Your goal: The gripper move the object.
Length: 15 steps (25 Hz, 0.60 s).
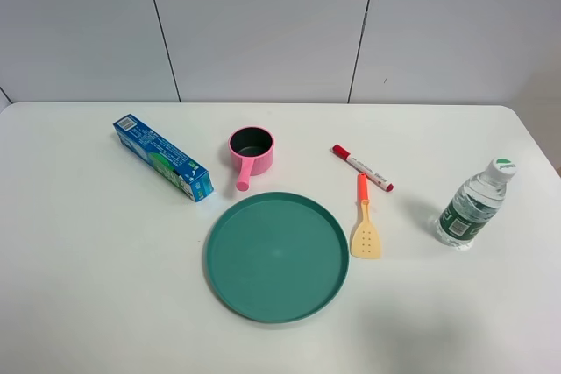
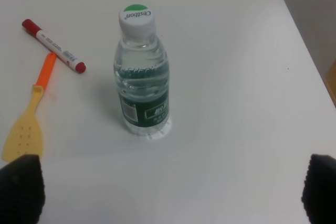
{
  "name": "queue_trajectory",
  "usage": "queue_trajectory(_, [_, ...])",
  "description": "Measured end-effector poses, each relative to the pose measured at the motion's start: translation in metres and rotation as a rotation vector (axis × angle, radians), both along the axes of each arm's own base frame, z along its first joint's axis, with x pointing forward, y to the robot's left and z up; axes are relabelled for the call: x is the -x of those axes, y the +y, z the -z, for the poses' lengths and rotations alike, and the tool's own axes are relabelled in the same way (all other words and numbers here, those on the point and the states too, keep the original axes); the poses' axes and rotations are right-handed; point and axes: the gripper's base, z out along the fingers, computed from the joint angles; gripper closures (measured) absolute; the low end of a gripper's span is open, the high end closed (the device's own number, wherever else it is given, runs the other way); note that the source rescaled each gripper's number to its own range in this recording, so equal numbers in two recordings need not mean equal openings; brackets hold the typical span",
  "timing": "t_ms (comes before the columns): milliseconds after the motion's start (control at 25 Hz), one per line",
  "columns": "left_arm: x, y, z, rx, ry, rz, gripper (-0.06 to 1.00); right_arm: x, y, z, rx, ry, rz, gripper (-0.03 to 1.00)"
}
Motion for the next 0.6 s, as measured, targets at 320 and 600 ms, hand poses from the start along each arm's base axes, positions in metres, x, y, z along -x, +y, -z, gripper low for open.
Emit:
queue_trajectory(320, [0.0,0.0,0.0,0.002,0.0,-0.001,0.02,0.0,0.0,0.0,0.0,0.0,0.0,-0.03])
queue_trajectory(600, [0.0,0.0,0.0,0.002,0.0,-0.001,0.02,0.0,0.0,0.0,0.0,0.0,0.0,-0.03])
